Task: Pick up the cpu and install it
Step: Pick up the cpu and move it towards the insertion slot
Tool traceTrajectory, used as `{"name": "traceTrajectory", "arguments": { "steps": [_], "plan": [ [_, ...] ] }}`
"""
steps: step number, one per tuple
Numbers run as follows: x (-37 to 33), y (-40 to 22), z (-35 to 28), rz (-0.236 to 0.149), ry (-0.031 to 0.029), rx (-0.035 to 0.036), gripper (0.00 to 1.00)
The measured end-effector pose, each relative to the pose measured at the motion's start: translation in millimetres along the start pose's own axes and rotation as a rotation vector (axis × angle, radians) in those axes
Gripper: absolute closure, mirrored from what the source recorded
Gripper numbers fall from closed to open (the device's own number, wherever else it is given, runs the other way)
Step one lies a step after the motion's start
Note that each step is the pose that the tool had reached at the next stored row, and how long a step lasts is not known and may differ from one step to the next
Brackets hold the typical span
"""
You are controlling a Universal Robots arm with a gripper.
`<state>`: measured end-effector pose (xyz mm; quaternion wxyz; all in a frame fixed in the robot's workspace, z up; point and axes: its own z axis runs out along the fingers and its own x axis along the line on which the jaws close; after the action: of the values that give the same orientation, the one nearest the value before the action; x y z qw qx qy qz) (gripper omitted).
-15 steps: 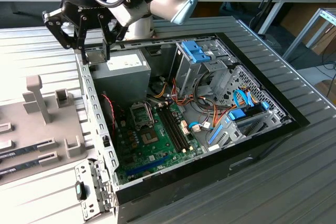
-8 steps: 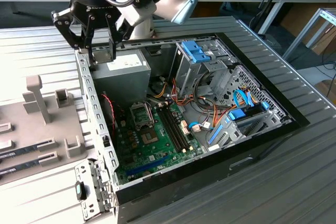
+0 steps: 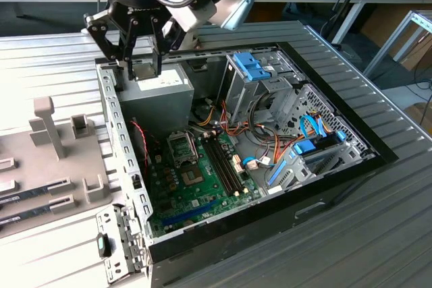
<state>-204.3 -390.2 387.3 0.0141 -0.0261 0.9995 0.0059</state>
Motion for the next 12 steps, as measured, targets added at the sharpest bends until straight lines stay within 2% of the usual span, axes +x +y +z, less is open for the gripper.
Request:
{"name": "traceTrajectory", "arguments": {
  "steps": [9,10,12],
  "plan": [
    [-17.1,-0.9,0.6,0.000,0.0000,0.0000,0.53],
    [-21.3,-1.1,0.8,0.000,-0.0001,0.0000,0.53],
    [-25.1,-1.3,0.9,0.000,-0.0001,0.0000,0.53]
  ]
}}
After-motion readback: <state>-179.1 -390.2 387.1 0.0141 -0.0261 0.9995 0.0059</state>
